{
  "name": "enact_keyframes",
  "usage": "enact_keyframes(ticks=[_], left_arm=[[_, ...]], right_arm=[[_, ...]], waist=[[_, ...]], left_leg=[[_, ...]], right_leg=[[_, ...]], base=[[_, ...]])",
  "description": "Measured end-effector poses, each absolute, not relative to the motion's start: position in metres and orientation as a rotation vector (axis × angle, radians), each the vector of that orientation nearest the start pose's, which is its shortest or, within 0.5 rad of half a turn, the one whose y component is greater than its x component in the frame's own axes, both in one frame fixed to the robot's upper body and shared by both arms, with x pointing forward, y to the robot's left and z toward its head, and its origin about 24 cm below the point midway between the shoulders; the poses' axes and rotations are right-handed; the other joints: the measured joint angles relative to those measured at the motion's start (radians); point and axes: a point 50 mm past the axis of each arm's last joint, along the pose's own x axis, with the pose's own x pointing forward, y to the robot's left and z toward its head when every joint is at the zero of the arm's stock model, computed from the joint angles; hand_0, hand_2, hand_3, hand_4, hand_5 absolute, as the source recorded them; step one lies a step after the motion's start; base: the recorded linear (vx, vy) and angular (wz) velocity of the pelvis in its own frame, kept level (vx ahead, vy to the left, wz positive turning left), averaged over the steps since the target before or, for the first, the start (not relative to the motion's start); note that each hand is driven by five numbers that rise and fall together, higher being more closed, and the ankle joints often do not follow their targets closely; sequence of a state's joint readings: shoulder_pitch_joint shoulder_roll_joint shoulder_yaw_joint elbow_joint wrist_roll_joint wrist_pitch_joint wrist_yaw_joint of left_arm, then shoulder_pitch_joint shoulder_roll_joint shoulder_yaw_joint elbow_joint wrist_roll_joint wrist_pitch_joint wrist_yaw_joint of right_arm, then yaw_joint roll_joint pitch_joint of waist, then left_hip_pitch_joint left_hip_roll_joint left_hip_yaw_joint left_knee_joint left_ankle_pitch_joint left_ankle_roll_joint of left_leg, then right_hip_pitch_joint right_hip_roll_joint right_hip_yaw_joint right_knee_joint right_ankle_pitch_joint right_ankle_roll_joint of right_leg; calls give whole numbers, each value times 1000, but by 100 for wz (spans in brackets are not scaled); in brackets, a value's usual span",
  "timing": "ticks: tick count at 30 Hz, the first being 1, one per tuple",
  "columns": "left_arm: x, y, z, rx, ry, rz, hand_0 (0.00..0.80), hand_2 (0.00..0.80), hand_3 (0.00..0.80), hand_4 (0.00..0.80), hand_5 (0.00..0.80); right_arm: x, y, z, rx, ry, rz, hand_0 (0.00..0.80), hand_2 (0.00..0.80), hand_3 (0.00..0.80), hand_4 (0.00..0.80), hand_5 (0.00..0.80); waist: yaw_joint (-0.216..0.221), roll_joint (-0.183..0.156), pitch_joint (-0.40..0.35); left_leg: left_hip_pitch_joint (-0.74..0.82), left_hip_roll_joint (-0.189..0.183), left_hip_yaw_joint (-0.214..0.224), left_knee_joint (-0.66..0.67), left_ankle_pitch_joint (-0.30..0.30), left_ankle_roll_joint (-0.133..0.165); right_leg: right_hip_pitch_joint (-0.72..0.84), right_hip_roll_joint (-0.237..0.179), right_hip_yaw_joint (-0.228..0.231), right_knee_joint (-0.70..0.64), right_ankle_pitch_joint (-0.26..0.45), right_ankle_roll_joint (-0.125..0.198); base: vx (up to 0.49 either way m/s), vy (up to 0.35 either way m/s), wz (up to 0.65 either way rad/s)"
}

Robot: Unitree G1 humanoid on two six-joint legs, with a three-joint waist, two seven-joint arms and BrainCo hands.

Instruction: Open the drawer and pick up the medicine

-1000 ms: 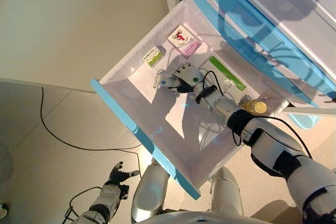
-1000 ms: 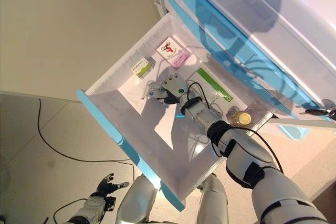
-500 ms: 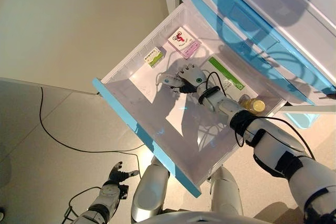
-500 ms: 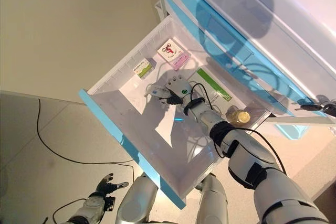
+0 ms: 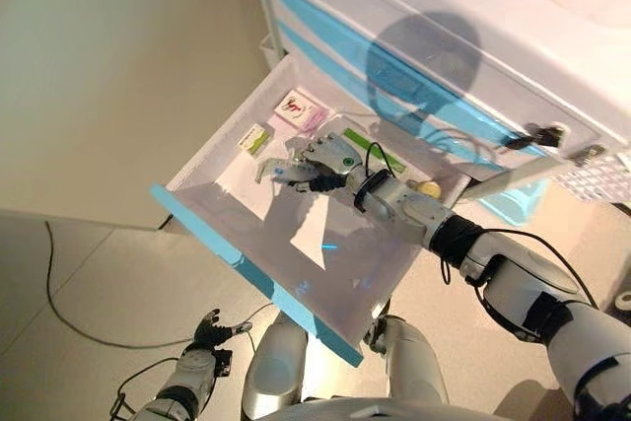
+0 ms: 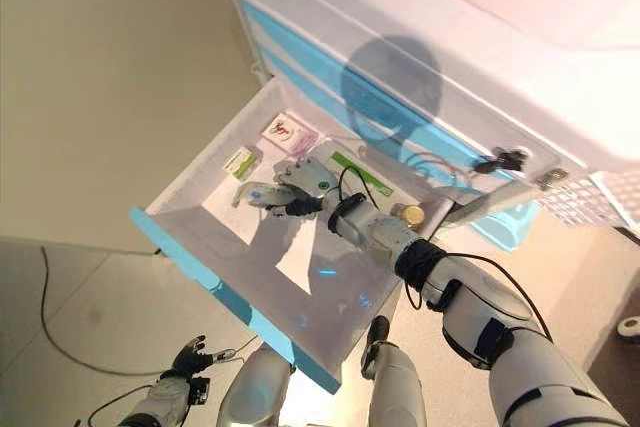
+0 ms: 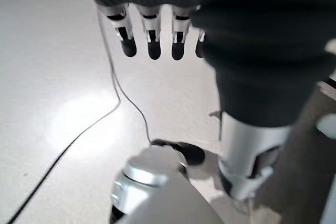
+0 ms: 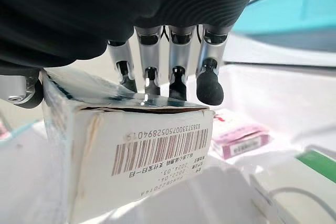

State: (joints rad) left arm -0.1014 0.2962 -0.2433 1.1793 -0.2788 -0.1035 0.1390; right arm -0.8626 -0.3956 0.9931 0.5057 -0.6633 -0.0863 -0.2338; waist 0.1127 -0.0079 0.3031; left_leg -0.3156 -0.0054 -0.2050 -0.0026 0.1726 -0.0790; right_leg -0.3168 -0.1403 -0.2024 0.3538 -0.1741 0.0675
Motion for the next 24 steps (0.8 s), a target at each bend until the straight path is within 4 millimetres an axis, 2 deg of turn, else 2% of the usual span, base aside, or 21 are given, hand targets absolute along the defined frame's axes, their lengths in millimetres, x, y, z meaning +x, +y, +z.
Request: enact_keyframes(ticks=[2, 5, 8, 9, 11, 15, 17, 21, 22, 24], left_arm=[[135, 248, -143, 256, 1013, 210, 0, 0, 0, 0, 0], [127, 249, -145, 254, 1047, 217, 0, 0, 0, 0, 0], [104, 251, -152, 240, 1112, 238, 0, 0, 0, 0, 0], [99, 251, -153, 237, 1128, 240, 0, 0, 0, 0, 0], [91, 253, -155, 234, 1154, 254, 0, 0, 0, 0, 0], [85, 257, -155, 227, 1174, 278, 0, 0, 0, 0, 0], [72, 259, -157, 246, 1212, 272, 0, 0, 0, 0, 0], [54, 261, -160, 242, 1274, 284, 0, 0, 0, 0, 0], [49, 261, -161, 239, 1287, 284, 0, 0, 0, 0, 0], [45, 260, -161, 236, 1299, 284, 0, 0, 0, 0, 0]], right_arm=[[321, -34, 83, -1438, -617, 691, 800, 800, 800, 800, 800], [308, -37, 79, -1364, -587, 767, 800, 800, 800, 800, 800], [291, -31, 81, -1203, -555, 850, 800, 800, 800, 800, 800], [286, -30, 84, -1134, -540, 869, 800, 800, 800, 800, 800], [281, -30, 88, -1029, -504, 901, 800, 800, 800, 800, 800], [277, -40, 116, -852, -482, 940, 800, 800, 800, 800, 800], [277, -44, 131, -754, -490, 939, 800, 800, 800, 800, 800], [266, -50, 172, -608, -562, 989, 800, 800, 800, 800, 800], [265, -52, 188, -574, -597, 995, 800, 800, 800, 800, 800], [269, -58, 204, -519, -607, 978, 800, 800, 800, 800, 800]], waist=[[-16, -2, -45], [-35, -3, -66], [-44, -2, -94], [-64, 0, -106], [-68, 2, -128], [-65, 3, -156], [-72, 4, -190], [-76, 4, -242], [-75, 3, -265], [-96, -4, -286]], left_leg=[[14, 4, 10, -9, -7, 3], [51, 10, 18, -19, -7, 3], [105, 21, 50, -32, -18, 5], [123, 27, 59, -43, -19, 4], [141, 37, 68, -54, -20, 3], [193, 54, 103, -76, -27, -3], [215, 62, 114, -83, -33, -4], [262, 75, 151, -84, -53, -8], [270, 78, 158, -84, -57, -11], [279, 84, 174, -84, -60, -13]], right_leg=[[11, 3, 3, -10, 3, -2], [47, 9, 8, -31, 8, -2], [96, 21, 28, -71, 19, 1], [114, 27, 31, -91, 26, 3], [137, 36, 32, -118, 38, 1], [187, 52, 35, -168, 60, -3], [209, 58, 40, -196, 64, -4], [281, 76, 57, -278, 93, -8], [295, 84, 58, -295, 97, -10], [317, 87, 57, -319, 104, -12]], base=[[59, -15, -13], [64, -11, -10], [48, -17, -26], [67, -22, -29], [77, -29, -19], [73, -26, -25], [62, -16, -18], [61, -18, -17], [69, -11, -9], [57, -11, -1]])
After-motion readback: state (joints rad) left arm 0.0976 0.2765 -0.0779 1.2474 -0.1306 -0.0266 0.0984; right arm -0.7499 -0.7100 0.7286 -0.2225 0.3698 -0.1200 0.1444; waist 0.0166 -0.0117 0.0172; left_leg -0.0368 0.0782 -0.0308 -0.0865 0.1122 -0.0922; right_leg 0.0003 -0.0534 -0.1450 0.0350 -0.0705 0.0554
